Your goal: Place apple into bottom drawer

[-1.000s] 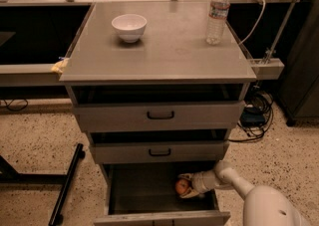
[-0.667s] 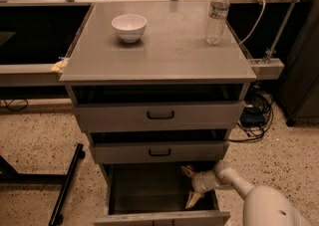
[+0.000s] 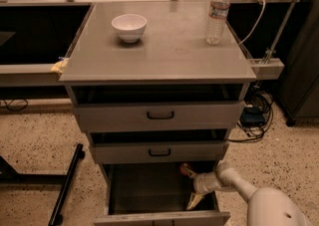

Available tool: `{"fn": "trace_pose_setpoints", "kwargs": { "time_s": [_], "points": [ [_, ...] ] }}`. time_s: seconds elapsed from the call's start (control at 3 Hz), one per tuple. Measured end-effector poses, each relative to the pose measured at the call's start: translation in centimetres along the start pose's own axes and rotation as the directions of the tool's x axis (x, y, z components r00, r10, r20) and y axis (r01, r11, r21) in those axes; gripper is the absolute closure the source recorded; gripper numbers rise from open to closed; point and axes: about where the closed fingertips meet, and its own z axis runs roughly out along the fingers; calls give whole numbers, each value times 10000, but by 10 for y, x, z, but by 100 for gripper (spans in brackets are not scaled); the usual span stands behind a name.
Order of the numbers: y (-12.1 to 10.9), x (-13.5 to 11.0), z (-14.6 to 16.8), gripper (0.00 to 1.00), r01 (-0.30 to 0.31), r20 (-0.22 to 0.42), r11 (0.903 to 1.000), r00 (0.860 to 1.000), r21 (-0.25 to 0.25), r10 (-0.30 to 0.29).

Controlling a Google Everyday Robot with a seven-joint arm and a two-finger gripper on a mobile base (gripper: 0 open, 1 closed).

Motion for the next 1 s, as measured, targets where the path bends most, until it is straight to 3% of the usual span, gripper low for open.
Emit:
{"fn": "trace_pose_setpoints", "kwargs": {
  "time_s": [0.33, 0.67, 1.0],
  "points": [
    [3, 0, -25, 0, -52, -141, 9979, 9999, 639, 61],
    [11, -2, -60, 0, 55, -452, 9871, 9990, 1597, 18],
    [11, -2, -60, 0, 55, -452, 9871, 9990, 1597, 18]
  ]
}}
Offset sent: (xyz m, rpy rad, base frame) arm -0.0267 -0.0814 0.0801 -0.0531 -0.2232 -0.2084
